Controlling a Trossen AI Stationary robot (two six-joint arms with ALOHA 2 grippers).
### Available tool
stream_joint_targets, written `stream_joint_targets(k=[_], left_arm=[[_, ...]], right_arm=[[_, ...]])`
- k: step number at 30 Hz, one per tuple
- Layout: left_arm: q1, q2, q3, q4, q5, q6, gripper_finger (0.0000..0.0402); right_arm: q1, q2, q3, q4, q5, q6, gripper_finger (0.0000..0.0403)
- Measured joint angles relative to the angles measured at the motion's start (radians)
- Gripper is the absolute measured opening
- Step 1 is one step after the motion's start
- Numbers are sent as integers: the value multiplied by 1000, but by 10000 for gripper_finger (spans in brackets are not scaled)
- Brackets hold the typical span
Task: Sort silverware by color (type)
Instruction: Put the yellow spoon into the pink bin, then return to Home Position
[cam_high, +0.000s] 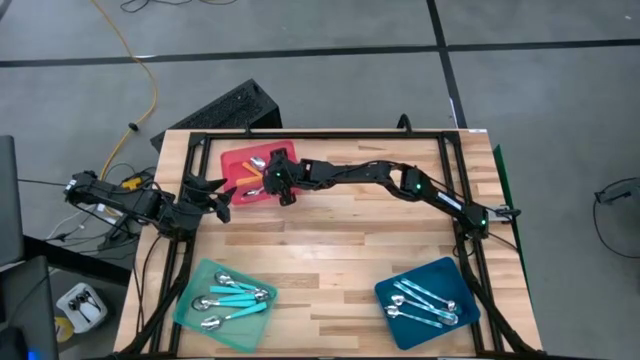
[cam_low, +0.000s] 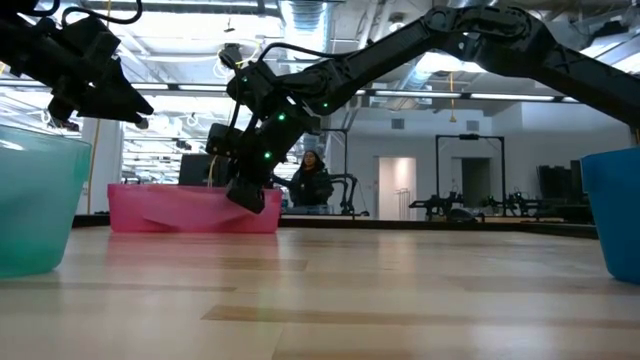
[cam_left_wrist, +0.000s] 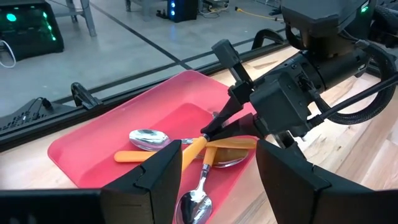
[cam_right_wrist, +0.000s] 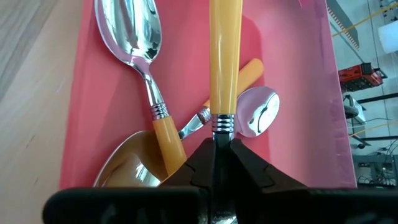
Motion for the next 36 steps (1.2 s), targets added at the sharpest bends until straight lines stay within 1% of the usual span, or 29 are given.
stream_joint_targets(k=[25,28,36], left_arm=[[0,0,0,-1,0,0,190],[0,0,0,-1,0,0,190],[0,0,0,-1,0,1,190]], right_arm=[[-2,0,0,8,-2,1,60],[-2,0,0,9,-2,1,70],[-2,0,0,15,0,3,117]])
